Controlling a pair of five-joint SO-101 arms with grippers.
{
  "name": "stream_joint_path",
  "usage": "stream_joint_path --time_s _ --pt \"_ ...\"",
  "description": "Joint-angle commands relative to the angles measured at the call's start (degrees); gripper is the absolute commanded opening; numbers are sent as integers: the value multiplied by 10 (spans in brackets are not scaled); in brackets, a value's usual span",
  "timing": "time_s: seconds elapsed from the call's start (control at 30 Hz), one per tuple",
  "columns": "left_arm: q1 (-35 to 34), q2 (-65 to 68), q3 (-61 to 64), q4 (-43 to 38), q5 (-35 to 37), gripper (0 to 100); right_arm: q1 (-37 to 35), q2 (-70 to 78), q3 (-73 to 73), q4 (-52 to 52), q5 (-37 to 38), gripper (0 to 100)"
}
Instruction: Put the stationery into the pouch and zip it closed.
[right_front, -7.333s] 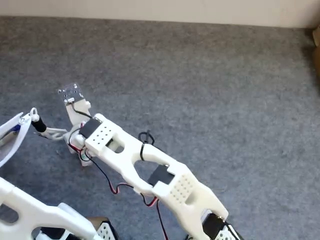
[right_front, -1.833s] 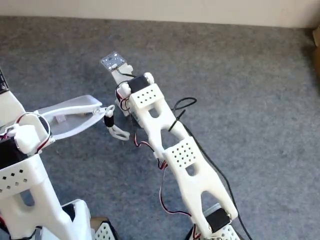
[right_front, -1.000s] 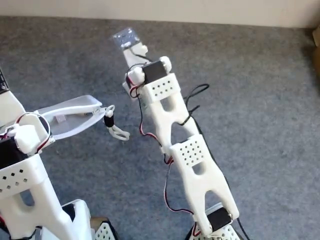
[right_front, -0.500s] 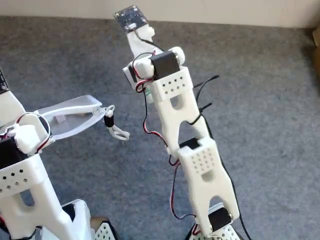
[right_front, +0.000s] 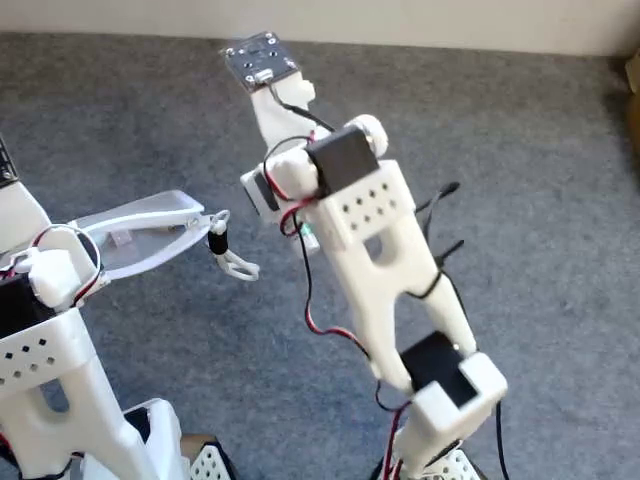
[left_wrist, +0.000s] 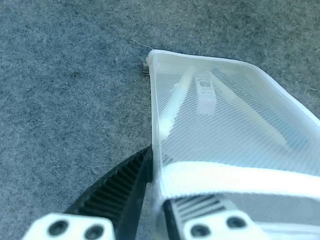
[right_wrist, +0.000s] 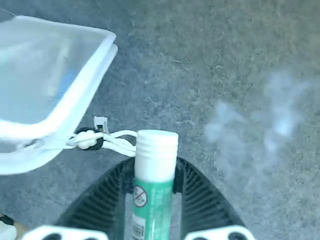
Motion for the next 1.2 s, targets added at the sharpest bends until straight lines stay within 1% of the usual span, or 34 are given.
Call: stream_joint_path --time_s 0.0,0.1,0.23,0.4,0.47,0.53,0.6,0.73,0.97,1.17 --pt "-7 -4 -29 1 -5 7 -14 -75 0 -14 -9 9" --pt "1 -4 -29 2 -5 8 -28 -104 9 -15 -11 9" --pt "61 -4 -32 17 -35 8 -31 -137 35 -22 -11 9" --pt "116 -4 -35 17 -37 8 -34 -189 89 -51 -12 6" --pt "137 -4 -35 18 -44 8 -34 -218 123 -73 -26 6" --pt "160 -4 -32 18 -64 8 -34 -251 161 -102 -56 6" --pt "177 -4 -30 18 -67 8 -34 -288 206 -137 -76 6" --pt "186 -3 -30 18 -67 8 -48 -360 306 -219 -102 6" --pt "186 0 -29 18 -67 8 -102 -450 467 -366 -105 6" --pt "187 0 -29 18 -68 8 -118 -504 583 -494 -105 6"
